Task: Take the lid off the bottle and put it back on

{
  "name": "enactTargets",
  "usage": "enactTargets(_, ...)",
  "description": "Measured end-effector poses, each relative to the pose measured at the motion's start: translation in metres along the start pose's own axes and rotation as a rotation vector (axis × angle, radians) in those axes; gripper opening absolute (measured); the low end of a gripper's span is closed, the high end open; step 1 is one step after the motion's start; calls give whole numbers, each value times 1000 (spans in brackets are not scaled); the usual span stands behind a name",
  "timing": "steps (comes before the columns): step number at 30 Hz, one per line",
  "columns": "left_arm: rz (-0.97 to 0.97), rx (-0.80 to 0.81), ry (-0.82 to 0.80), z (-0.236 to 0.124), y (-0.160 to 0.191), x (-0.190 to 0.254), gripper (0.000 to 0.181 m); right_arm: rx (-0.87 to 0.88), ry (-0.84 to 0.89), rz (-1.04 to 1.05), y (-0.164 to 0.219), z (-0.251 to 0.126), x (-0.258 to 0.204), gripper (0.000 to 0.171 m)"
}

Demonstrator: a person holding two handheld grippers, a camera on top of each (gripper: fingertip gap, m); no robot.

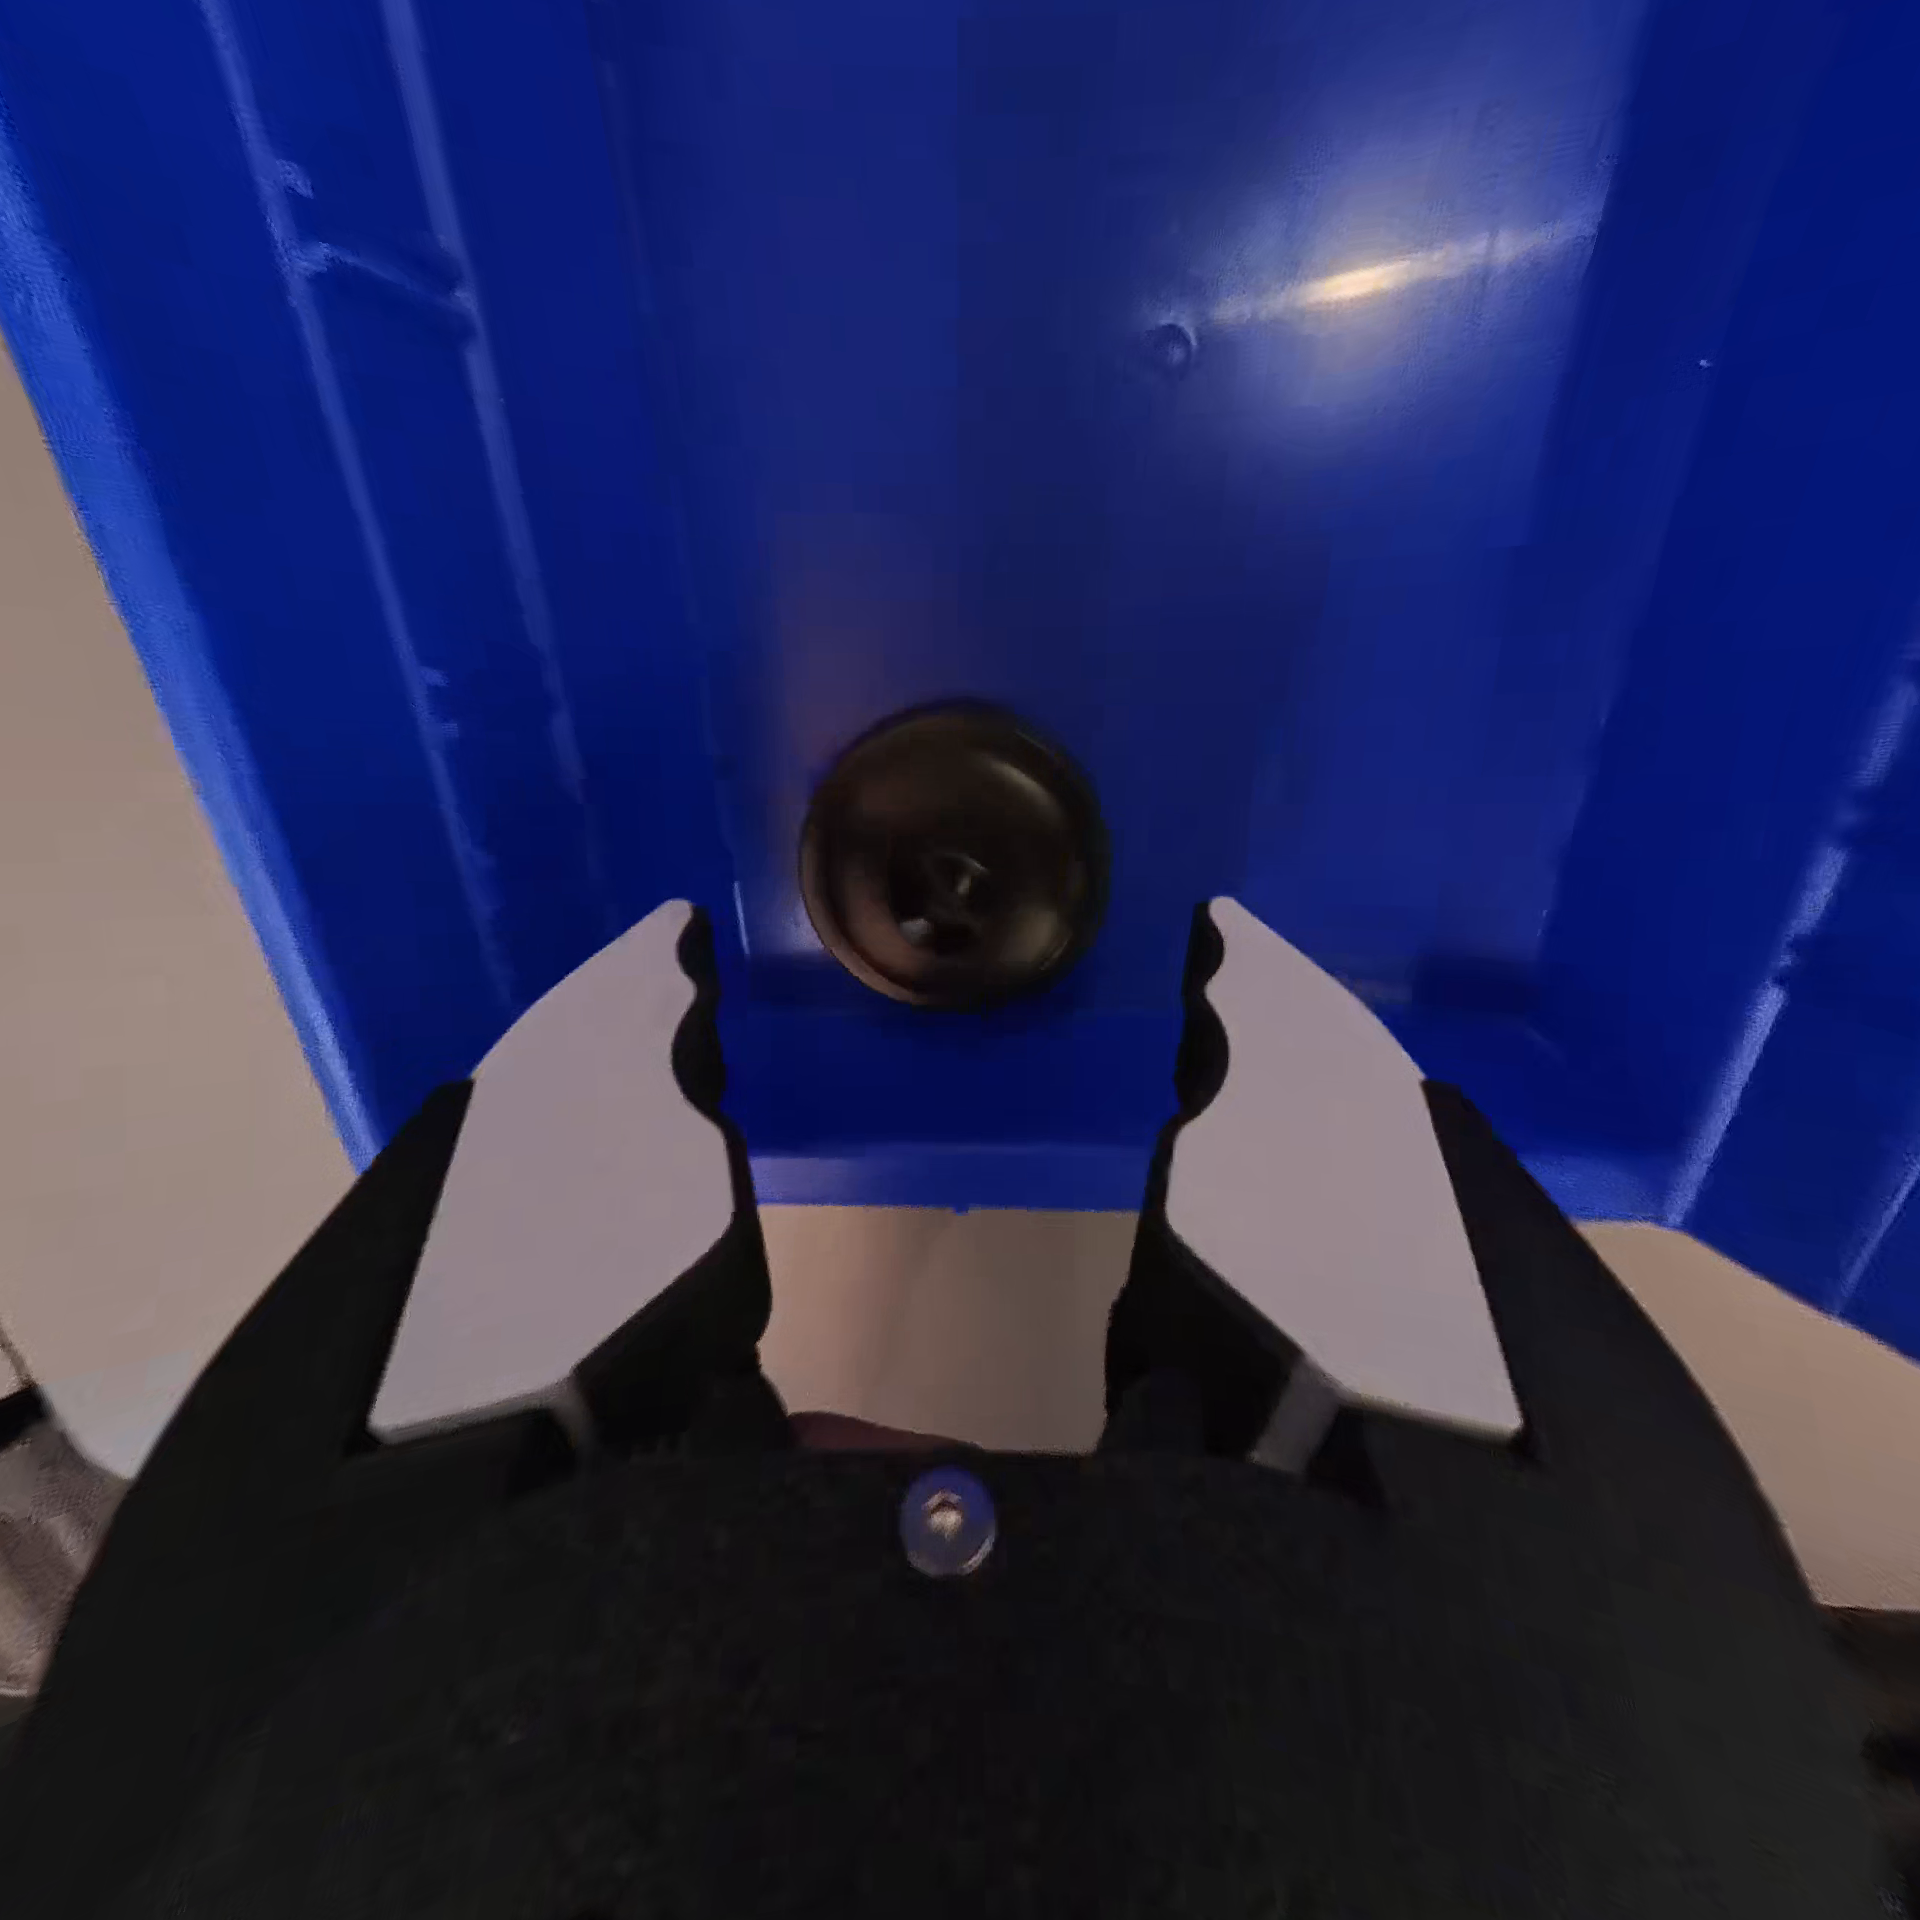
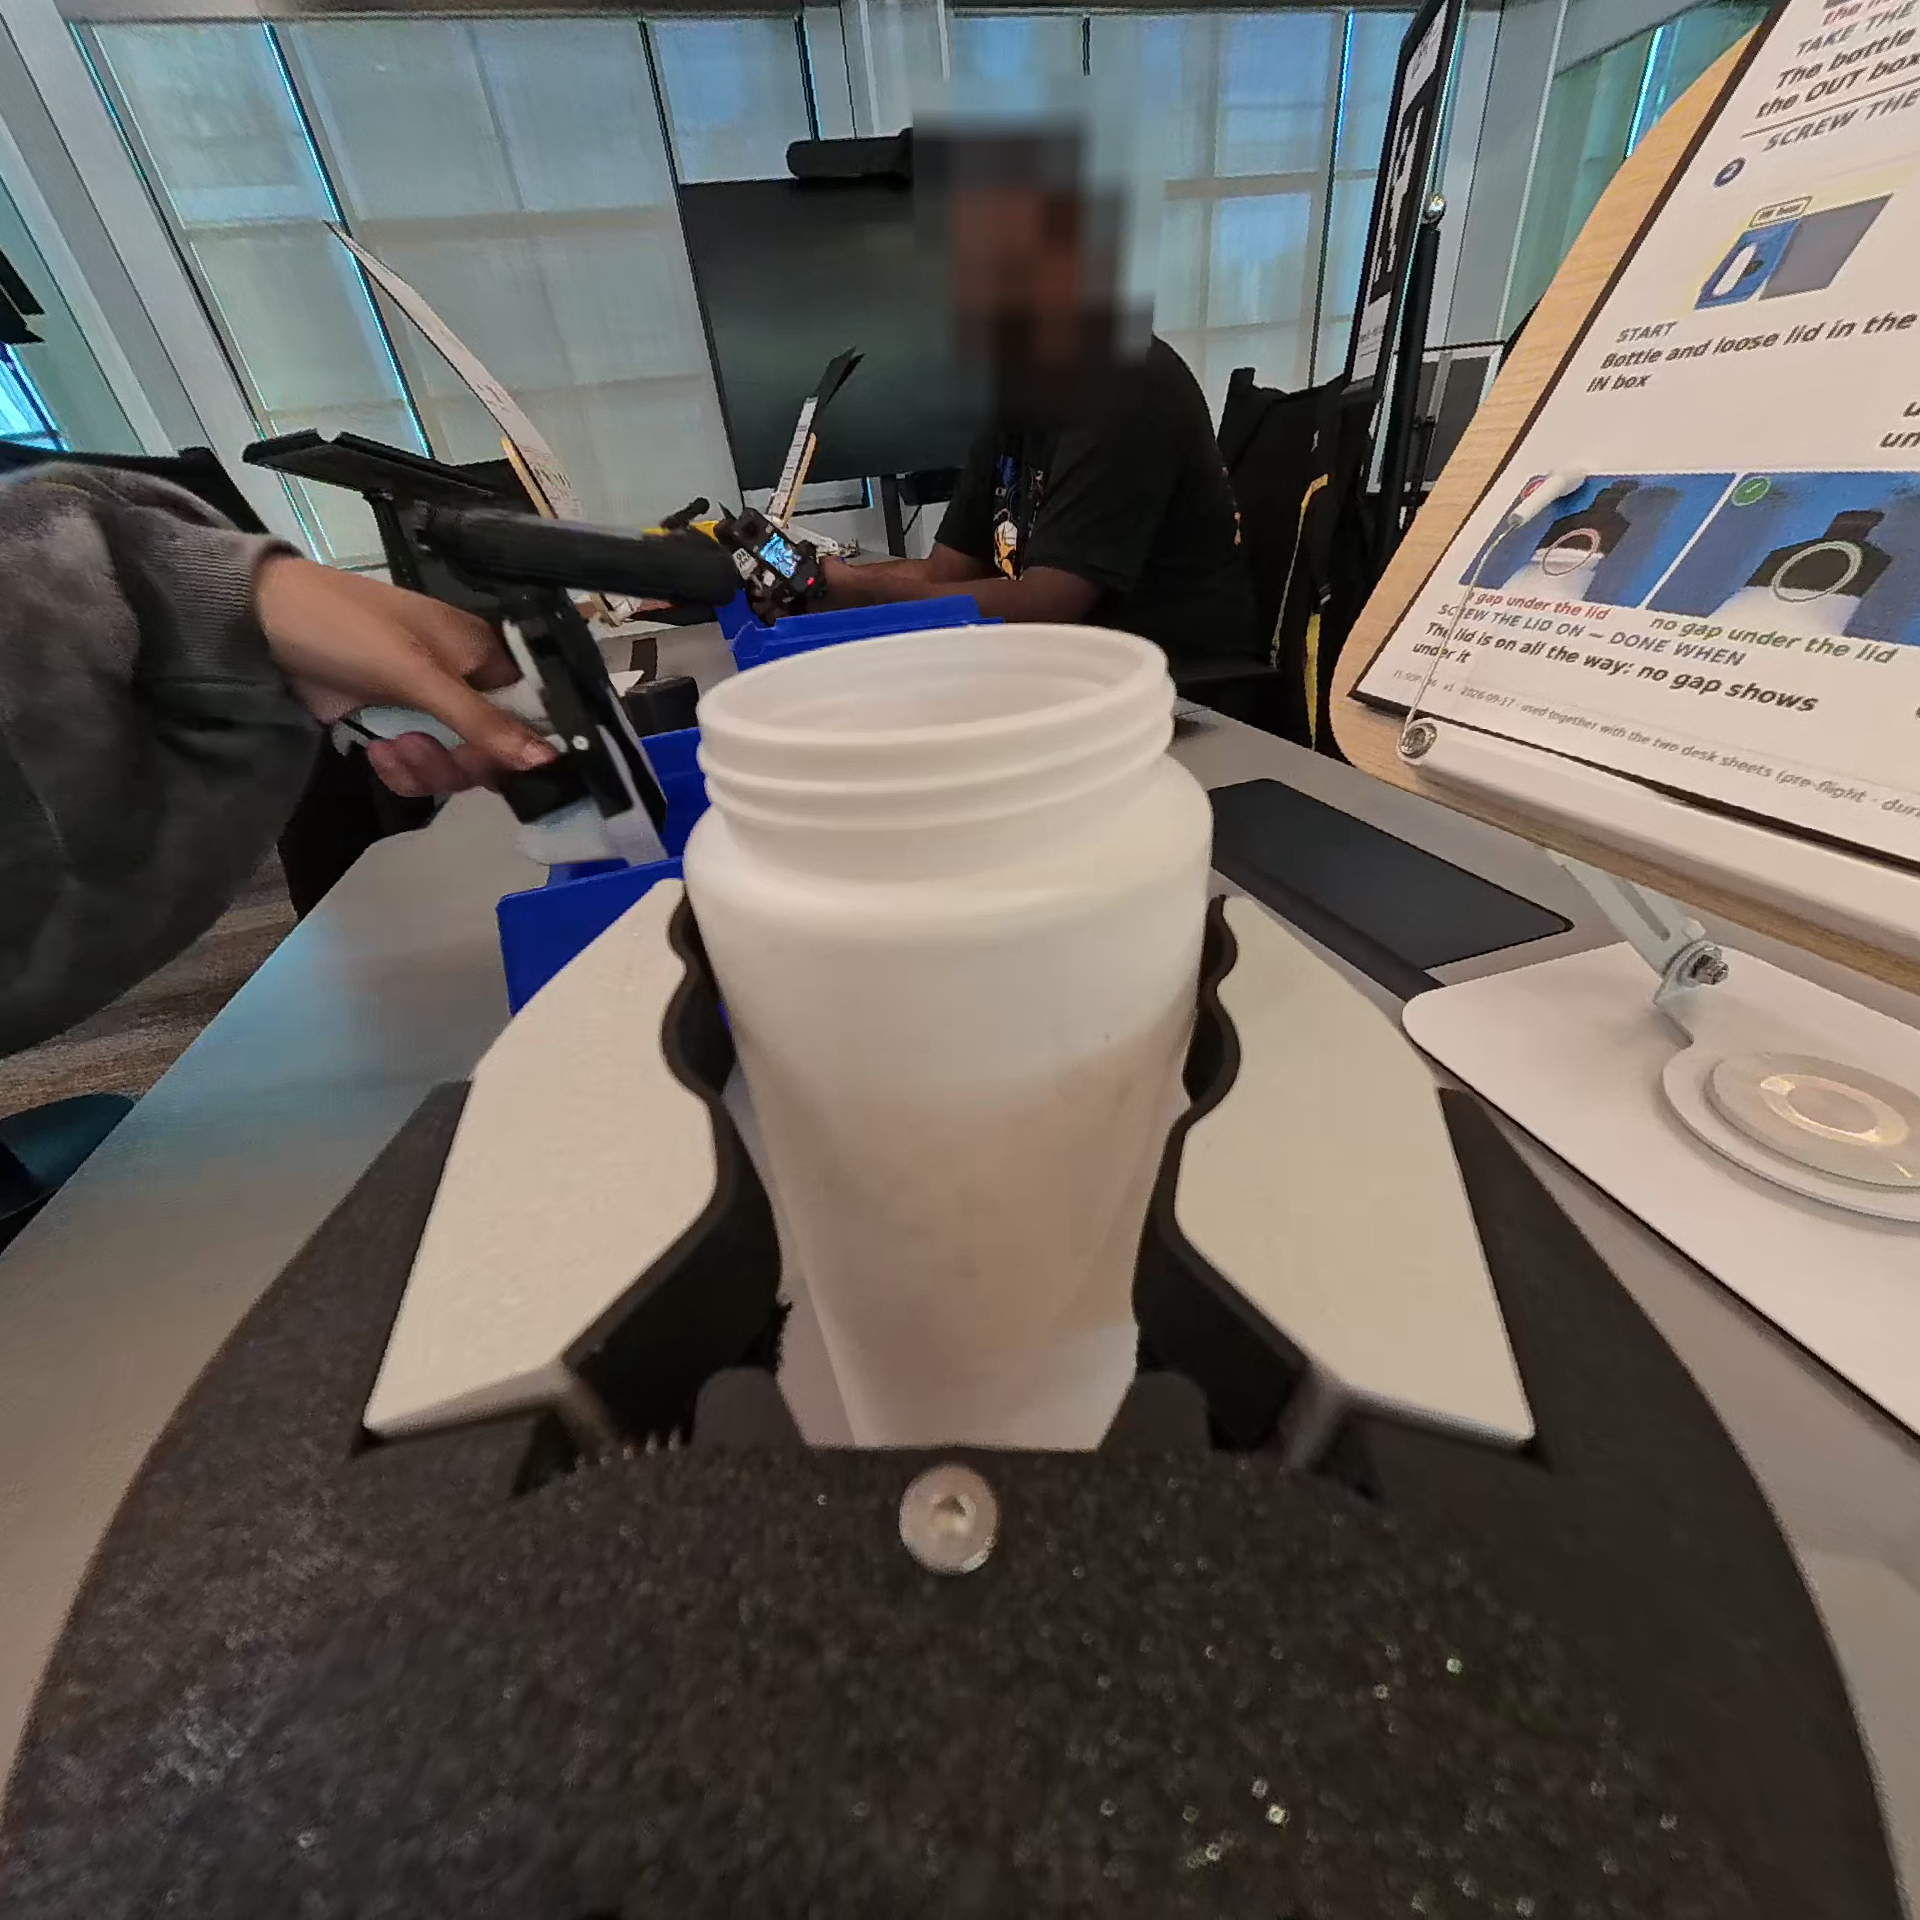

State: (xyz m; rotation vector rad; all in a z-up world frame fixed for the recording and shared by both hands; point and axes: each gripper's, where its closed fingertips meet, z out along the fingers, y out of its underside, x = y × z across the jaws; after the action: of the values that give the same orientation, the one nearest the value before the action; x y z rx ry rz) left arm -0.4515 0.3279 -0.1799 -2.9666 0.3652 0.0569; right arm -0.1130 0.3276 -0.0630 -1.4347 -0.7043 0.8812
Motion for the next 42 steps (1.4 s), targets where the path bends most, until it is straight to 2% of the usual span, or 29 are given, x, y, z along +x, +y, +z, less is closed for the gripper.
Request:
enactTargets(6, -49, -66, 17, 24, 4, -2, 86, 10, -5, 3, 0, 0, 0, 87)
enactTargets(7, -46, -68, 20, 26, 3, -1, 82, 10, -5, 3, 0, 0, 0, 87)
enactTargets(8, -47, -75, 34, 29, 4, 1, 68, 10, -5, 3, 0, 0, 0, 87)
enactTargets(13, 24, -89, 98, 22, 1, 14, 69, 13, -5, 5, 0, 0, 0, 87)
enactTargets(15, 105, -29, 152, -4, -13, 28, 68, 15, -7, 4, 0, 0, 0, 87)
enactTargets(19, 348, 133, 233, -98, -52, 91, 68, 18, -7, 0, 0, 1, -1, 87)
enactTargets(23, 424, 114, 350, -186, -77, 190, 68, 23, -1, -2, -1, 1, -1, 87)
enactTargets(26, 504, 63, 326, -214, -87, 254, 68, 27, 8, 0, -1, -1, -1, 87)
enactTargets(29, 556, -26, 236, -205, -90, 296, 68, 24, 15, -5, -1, -1, -2, 87)
enactTargets(33, 570, -107, 139, -182, -96, 325, 68, 19, 18, -8, 0, 0, -2, 87)
enactTargets(42, 579, -161, 96, -166, -97, 343, 68, 14, 23, -13, 0, 2, -3, 87)
